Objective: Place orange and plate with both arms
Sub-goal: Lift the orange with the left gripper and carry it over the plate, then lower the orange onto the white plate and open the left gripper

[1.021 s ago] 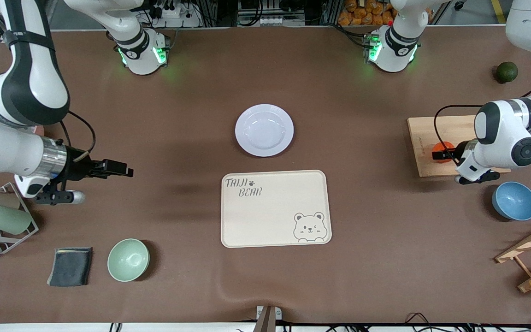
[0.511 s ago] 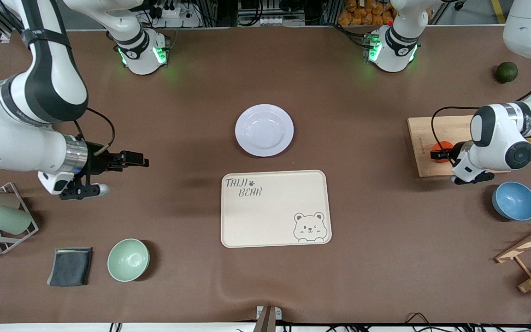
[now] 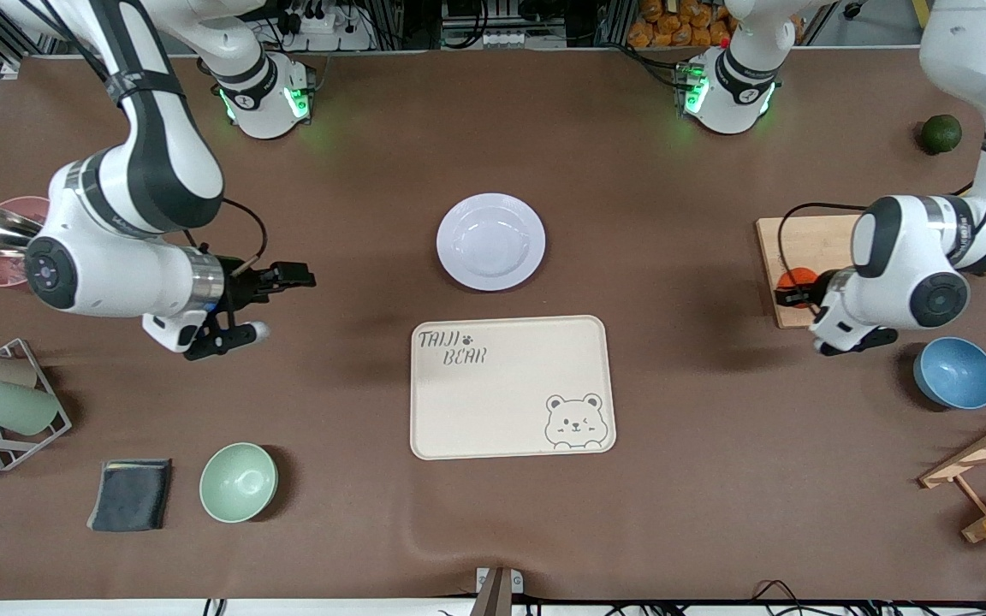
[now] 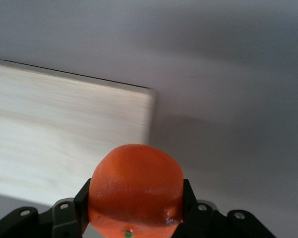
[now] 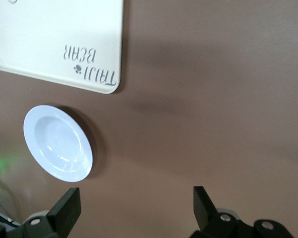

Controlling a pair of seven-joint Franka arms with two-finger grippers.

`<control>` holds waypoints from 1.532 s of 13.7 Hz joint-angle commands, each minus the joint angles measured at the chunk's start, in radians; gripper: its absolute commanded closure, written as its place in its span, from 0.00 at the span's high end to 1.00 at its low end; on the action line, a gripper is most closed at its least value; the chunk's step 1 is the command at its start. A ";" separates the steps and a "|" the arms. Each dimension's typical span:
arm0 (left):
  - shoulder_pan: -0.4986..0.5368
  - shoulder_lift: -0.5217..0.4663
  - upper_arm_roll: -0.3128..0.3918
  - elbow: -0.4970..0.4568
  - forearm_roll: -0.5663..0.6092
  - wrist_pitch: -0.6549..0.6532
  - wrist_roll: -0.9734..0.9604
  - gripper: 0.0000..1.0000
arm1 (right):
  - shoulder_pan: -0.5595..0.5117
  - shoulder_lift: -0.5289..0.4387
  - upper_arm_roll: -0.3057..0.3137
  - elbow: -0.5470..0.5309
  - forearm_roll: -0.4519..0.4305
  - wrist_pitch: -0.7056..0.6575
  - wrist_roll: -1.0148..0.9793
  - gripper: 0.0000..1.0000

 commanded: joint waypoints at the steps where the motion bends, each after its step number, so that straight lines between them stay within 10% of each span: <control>1: -0.011 -0.001 -0.124 0.078 -0.048 -0.050 -0.178 0.25 | 0.010 -0.029 -0.005 -0.018 0.012 -0.030 -0.014 1.00; 7: -0.319 0.121 -0.151 0.300 -0.116 -0.052 -0.672 0.25 | -0.010 -0.026 -0.006 -0.013 0.017 -0.027 -0.014 1.00; 16: -0.652 0.239 -0.148 0.310 -0.131 0.137 -1.188 0.22 | -0.016 0.019 -0.009 -0.020 0.073 0.059 -0.011 1.00; 20: -0.732 0.344 -0.146 0.307 -0.127 0.266 -1.242 0.32 | -0.013 0.053 -0.008 -0.044 0.132 0.088 -0.004 1.00; 21: -0.751 0.361 -0.144 0.307 -0.131 0.284 -1.244 0.47 | -0.016 0.044 -0.009 -0.090 0.199 0.114 -0.004 1.00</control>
